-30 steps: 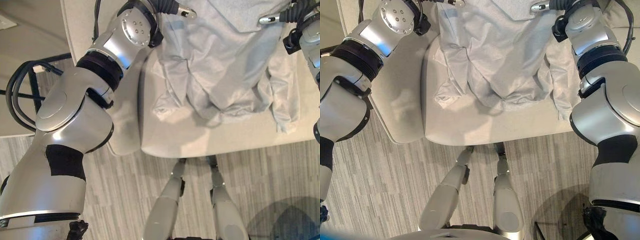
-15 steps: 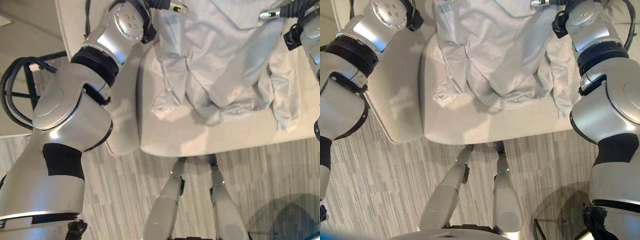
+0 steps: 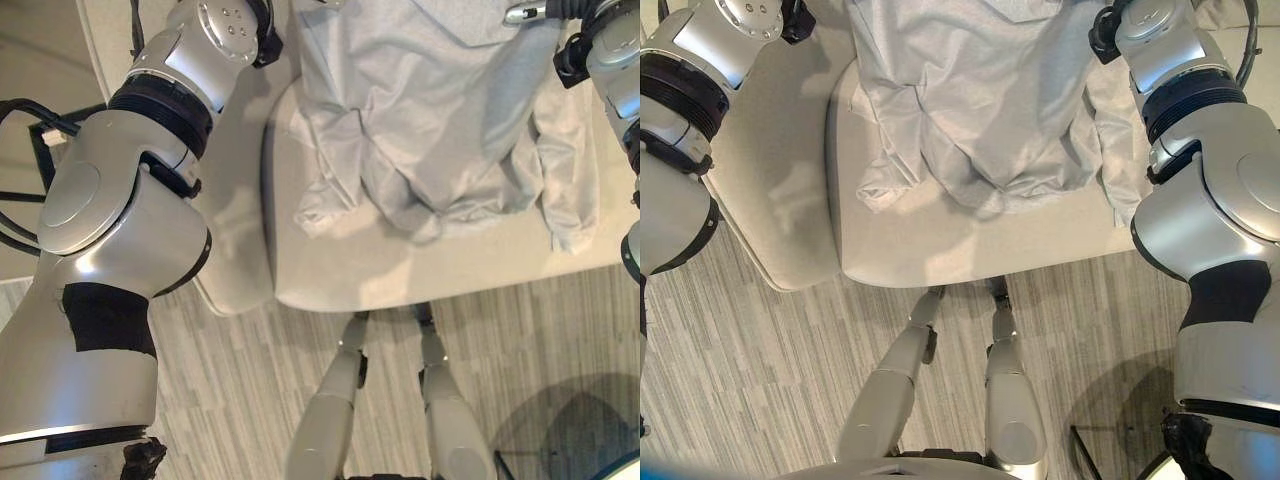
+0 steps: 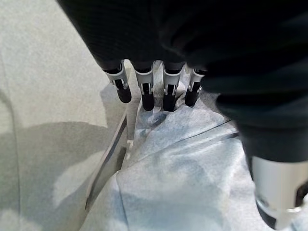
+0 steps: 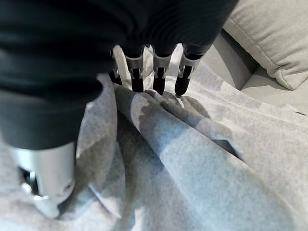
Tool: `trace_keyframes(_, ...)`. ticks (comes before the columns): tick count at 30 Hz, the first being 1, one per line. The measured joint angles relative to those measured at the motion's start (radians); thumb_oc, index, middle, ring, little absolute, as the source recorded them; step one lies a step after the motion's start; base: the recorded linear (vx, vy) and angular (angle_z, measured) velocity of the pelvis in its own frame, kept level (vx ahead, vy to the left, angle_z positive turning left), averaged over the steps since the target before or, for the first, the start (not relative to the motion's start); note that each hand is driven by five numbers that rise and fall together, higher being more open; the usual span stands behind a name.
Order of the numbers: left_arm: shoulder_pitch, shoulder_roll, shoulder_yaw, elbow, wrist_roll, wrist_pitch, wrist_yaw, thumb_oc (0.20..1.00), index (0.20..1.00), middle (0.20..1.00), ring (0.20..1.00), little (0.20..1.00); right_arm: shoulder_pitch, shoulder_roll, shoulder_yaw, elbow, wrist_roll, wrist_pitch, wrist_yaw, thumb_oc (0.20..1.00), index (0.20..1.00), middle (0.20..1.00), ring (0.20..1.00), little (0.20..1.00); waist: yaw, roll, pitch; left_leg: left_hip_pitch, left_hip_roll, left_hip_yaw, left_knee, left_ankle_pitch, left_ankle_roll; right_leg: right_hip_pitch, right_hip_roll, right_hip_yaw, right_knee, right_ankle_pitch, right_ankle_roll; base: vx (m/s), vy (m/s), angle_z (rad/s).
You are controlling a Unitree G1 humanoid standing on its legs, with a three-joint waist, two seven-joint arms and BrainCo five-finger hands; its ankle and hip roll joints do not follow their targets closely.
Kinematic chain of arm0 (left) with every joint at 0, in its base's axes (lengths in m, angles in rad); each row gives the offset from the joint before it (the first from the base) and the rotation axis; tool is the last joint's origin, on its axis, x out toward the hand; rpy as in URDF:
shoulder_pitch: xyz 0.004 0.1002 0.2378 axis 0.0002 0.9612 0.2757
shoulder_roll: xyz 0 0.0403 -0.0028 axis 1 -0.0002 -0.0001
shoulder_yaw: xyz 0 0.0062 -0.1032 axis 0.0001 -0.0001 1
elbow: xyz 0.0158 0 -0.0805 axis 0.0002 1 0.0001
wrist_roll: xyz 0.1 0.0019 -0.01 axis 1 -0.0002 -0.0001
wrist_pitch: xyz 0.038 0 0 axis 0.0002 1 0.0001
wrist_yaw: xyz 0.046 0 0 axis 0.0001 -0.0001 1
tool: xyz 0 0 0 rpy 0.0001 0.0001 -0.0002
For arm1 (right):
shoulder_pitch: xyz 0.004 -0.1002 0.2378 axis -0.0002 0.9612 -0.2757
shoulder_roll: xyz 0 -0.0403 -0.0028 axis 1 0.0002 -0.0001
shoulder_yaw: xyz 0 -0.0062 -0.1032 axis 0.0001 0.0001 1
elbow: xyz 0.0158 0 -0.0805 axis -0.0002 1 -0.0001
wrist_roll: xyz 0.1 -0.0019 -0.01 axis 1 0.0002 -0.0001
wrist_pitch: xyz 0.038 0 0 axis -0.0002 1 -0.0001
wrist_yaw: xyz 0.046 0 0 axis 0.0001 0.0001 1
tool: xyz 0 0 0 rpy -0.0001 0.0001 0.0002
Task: Hang the clothes on the sofa on the clothes rack.
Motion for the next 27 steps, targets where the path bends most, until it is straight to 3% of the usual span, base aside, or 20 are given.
trace_keyframes(1, -0.001, 0.000, 0.000, 0.001, 0.000, 0.000, 0.001, 0.485, 0.485, 0.485, 0.485, 0.485, -0.003, 0.003, 0.000, -0.001, 0.000, 0.000, 0.000, 1.000, 1.000, 1.000, 1.000, 1.000, 0.000, 0.000, 0.000, -0.003, 0.001, 0.002, 0.000, 0.001, 0.001, -0.005, 0.000, 0.001, 0.003, 0.000, 0.000, 0.00, 0.026, -0.05)
trace_keyframes(2, -0.001, 0.000, 0.000, 0.002, 0.000, 0.000, 0.001, 0.200, 0.200, 0.200, 0.200, 0.200, -0.008, 0.004, 0.001, -0.002, 0.000, 0.000, -0.001, 1.000, 1.000, 1.000, 1.000, 1.000, 0.000, 0.000, 0.000, -0.007, 0.002, 0.005, 0.001, 0.001, 0.001, -0.011, 0.001, 0.003, 0.006, 0.000, 0.000, 0.00, 0.013, -0.05)
trace_keyframes(3, -0.001, 0.000, 0.000, 0.004, 0.000, 0.000, 0.001, 0.200, 0.200, 0.200, 0.200, 0.200, -0.011, 0.007, 0.001, -0.003, 0.000, 0.000, -0.001, 1.000, 1.000, 1.000, 1.000, 1.000, -0.001, -0.001, 0.000, -0.008, 0.002, 0.006, 0.001, 0.001, 0.002, -0.013, 0.001, 0.004, 0.006, 0.000, 0.000, -0.01, 0.034, -0.05)
trace_keyframes(4, -0.001, -0.001, 0.000, 0.005, 0.000, 0.001, 0.001, 0.200, 0.200, 0.200, 0.200, 0.200, -0.012, 0.009, 0.001, -0.004, 0.000, 0.000, 0.000, 0.435, 0.435, 0.435, 0.435, 0.435, -0.003, -0.002, 0.001, -0.008, 0.002, 0.008, 0.001, 0.002, 0.002, -0.013, 0.001, 0.005, 0.006, 0.000, 0.001, 0.00, 0.000, 0.00)
trace_keyframes(5, -0.001, -0.001, 0.000, 0.005, 0.000, 0.001, 0.000, 0.200, 0.200, 0.200, 0.200, 0.200, -0.013, 0.010, 0.002, -0.005, 0.000, 0.001, 0.000, 0.200, 0.200, 0.200, 0.200, 0.200, -0.003, -0.002, 0.001, -0.007, 0.002, 0.009, 0.001, 0.002, 0.002, -0.012, 0.001, 0.005, 0.006, 0.000, 0.001, -0.03, 0.040, -0.02)
trace_keyframes(21, 0.001, -0.008, 0.000, -0.006, -0.011, 0.003, -0.014, 0.200, 0.200, 0.200, 0.200, 0.200, -0.018, 0.028, 0.040, -0.078, 0.001, 0.000, 0.028, 0.200, 0.200, 0.200, 0.200, 0.200, -0.003, -0.009, 0.004, 0.008, 0.012, 0.012, 0.003, 0.004, 0.005, -0.006, 0.013, 0.007, 0.026, 0.002, 0.001, -0.01, 0.002, 0.00)
trace_keyframes(27, 0.004, -0.001, 0.003, -0.051, -0.040, 0.007, -0.010, 0.200, 0.200, 0.200, 0.200, 0.200, -0.010, 0.026, 0.036, -0.121, 0.014, -0.005, 0.022, 0.200, 0.200, 0.200, 0.200, 0.200, -0.004, -0.025, 0.013, 0.026, 0.012, 0.015, 0.003, 0.008, 0.009, 0.008, 0.013, 0.008, 0.029, 0.002, 0.001, 0.00, 0.000, 0.00)
